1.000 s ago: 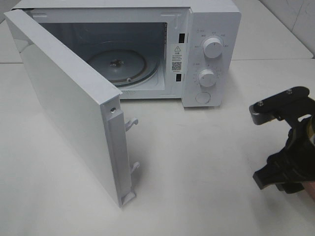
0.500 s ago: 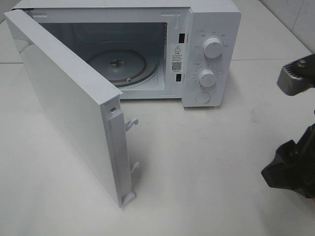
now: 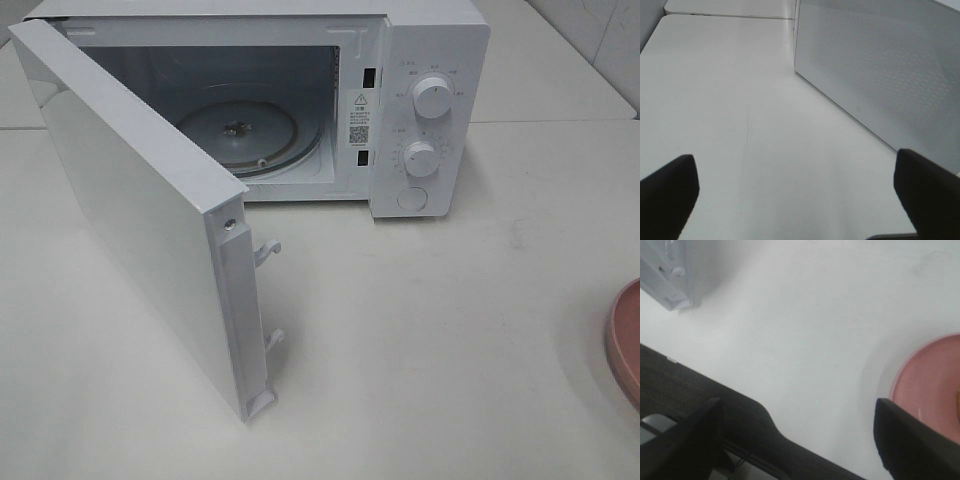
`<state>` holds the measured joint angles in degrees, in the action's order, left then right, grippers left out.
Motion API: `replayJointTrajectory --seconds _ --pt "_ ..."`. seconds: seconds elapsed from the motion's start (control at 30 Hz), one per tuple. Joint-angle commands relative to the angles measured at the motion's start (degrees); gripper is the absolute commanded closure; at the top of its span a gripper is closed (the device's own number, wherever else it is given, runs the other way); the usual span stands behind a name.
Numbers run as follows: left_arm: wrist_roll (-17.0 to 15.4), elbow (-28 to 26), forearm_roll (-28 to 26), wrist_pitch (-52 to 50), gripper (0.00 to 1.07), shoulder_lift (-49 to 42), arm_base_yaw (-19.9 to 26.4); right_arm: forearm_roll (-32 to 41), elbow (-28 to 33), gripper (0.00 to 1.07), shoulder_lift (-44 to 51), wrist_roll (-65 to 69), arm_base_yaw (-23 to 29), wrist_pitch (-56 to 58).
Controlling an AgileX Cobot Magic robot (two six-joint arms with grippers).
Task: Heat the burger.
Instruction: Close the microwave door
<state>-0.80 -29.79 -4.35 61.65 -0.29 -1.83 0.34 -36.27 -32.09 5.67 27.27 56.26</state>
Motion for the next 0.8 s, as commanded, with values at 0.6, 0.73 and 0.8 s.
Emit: replayJointTrajectory --seconds 0.6,0.73,0.8 --pt "0.1 0.2 -0.1 -0.5 0.08 -1.0 0.2 0.1 7.7 0.31 28.8 -1.9 -18.4 0.8" --pt "0.1 0.2 -0.1 -0.5 0.08 -1.0 0.2 0.1 7.7 0.31 32.3 -1.9 -18.4 0.8" --pt "0.1 0.2 -0.1 -0.5 0.08 -1.0 0.2 0.1 7.7 0.31 34.0 -1.9 -18.4 0.8"
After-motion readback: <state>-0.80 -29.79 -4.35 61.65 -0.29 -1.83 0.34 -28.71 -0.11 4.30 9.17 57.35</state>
